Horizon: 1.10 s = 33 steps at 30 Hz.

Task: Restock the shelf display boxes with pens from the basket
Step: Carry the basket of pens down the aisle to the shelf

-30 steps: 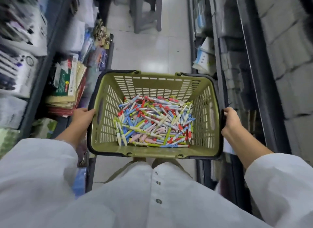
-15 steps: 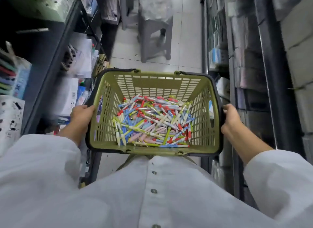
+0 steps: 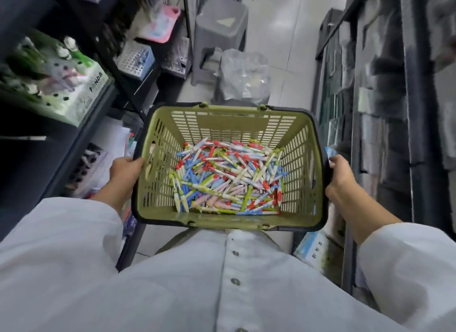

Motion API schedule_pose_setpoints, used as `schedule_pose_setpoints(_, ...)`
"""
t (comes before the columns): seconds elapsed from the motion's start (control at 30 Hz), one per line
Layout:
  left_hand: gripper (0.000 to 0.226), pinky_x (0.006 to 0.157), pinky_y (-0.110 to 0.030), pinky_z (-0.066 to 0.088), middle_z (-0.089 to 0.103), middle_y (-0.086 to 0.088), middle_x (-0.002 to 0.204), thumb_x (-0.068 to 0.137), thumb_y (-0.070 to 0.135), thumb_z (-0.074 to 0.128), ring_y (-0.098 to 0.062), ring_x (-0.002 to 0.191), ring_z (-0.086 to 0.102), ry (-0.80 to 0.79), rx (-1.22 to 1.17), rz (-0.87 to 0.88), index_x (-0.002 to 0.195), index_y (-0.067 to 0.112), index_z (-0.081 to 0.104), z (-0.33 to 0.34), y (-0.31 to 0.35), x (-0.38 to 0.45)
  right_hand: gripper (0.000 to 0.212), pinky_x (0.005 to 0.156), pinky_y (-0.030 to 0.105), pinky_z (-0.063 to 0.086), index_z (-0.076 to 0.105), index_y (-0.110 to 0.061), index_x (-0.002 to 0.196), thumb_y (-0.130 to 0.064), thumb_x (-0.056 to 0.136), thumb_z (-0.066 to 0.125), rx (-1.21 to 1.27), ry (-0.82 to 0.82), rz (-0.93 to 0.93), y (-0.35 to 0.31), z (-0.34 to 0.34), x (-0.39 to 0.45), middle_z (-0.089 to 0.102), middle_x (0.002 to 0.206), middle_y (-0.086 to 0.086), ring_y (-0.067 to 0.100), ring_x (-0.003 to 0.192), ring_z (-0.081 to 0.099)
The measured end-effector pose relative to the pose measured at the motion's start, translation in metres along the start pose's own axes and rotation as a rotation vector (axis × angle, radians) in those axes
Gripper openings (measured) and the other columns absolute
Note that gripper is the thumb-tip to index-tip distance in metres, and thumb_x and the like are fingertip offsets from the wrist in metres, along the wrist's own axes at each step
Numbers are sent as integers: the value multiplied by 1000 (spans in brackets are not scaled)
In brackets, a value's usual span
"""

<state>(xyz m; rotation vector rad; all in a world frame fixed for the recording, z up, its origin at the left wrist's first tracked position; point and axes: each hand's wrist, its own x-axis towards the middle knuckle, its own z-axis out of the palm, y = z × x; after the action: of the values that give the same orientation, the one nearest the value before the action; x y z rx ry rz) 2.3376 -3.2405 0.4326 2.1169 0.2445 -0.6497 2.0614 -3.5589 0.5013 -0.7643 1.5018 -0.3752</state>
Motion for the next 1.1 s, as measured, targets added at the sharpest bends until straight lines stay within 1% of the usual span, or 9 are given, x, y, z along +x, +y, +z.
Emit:
schedule_pose_setpoints(0.23, 23, 60, -32, 47, 57, -3, 51, 72, 23, 60, -27, 59, 56, 60, -17, -15, 51, 15, 56, 40, 127, 87, 37, 48, 22, 38, 49, -17, 61, -30, 93, 37, 31, -17, 1, -118, 87, 73, 57, 39, -4, 14, 37, 56)
schedule_pose_setpoints(0.33, 19, 71, -43, 53, 63, -14, 66, 77, 23, 59, -32, 70, 62, 77, -2, -27, 63, 10, 62, 60, 170, 130, 36, 43, 17, 37, 46, -17, 60, -29, 93, 37, 37, -19, 21, -162, 125, 118, 56, 38, -4, 13, 38, 53)
schedule_pose_setpoints(0.43, 21, 77, -45, 53, 63, -14, 75, 82, 22, 60, -32, 77, 63, 123, 26, -51, 84, 3, 67, 83, 210, 167, 32, 47, 19, 40, 47, -15, 63, -27, 91, 39, 15, -35, 31, -203, 164, 167, 57, 51, 1, 16, 47, 52)
schedule_pose_setpoints(0.57, 20, 72, -42, 53, 64, -11, 70, 86, 19, 58, -30, 70, 62, 143, 66, -67, 67, 13, 61, 112, 268, 207, 29, 53, 25, 43, 50, -14, 67, -26, 91, 39, -67, -77, 36, -264, 217, 226, 56, 57, 2, 19, 54, 51)
schedule_pose_setpoints(0.67, 21, 68, -38, 51, 63, -9, 69, 87, 18, 57, -28, 66, 61, 153, 62, -69, 67, 16, 59, 130, 312, 240, 23, 55, 28, 46, 52, -13, 71, -26, 88, 43, -128, -46, 19, -311, 255, 261, 54, 64, 4, 21, 55, 53)
schedule_pose_setpoints(0.8, 21, 64, -32, 47, 62, -9, 69, 87, 15, 57, -25, 62, 58, 174, 44, -87, 66, 17, 57, 150, 362, 287, 24, 49, 26, 46, 51, -13, 69, -26, 88, 45, -186, 1, -42, -363, 306, 299, 55, 47, 2, 17, 41, 56)
schedule_pose_setpoints(0.87, 19, 62, -31, 48, 63, -11, 74, 87, 14, 57, -25, 62, 59, 177, 30, -93, 67, 17, 57, 161, 387, 314, 21, 54, 30, 50, 52, -12, 71, -24, 87, 47, -192, 39, -77, -385, 334, 318, 55, 56, 5, 20, 49, 56)
schedule_pose_setpoints(1.03, 15, 76, -45, 55, 64, -15, 77, 84, 12, 59, -33, 77, 64, 136, 7, -96, 69, 13, 60, 189, 438, 396, 21, 57, 33, 51, 53, -12, 70, -26, 86, 47, -289, 103, -131, -428, 403, 379, 59, 66, 7, 22, 58, 58)
schedule_pose_setpoints(1.1, 14, 77, -48, 55, 66, -17, 80, 83, 17, 62, -35, 80, 65, 109, 11, -114, 71, 11, 62, 200, 454, 432, 24, 67, 39, 52, 54, -10, 73, -27, 87, 44, -362, 112, -174, -446, 433, 410, 60, 77, 11, 27, 69, 59)
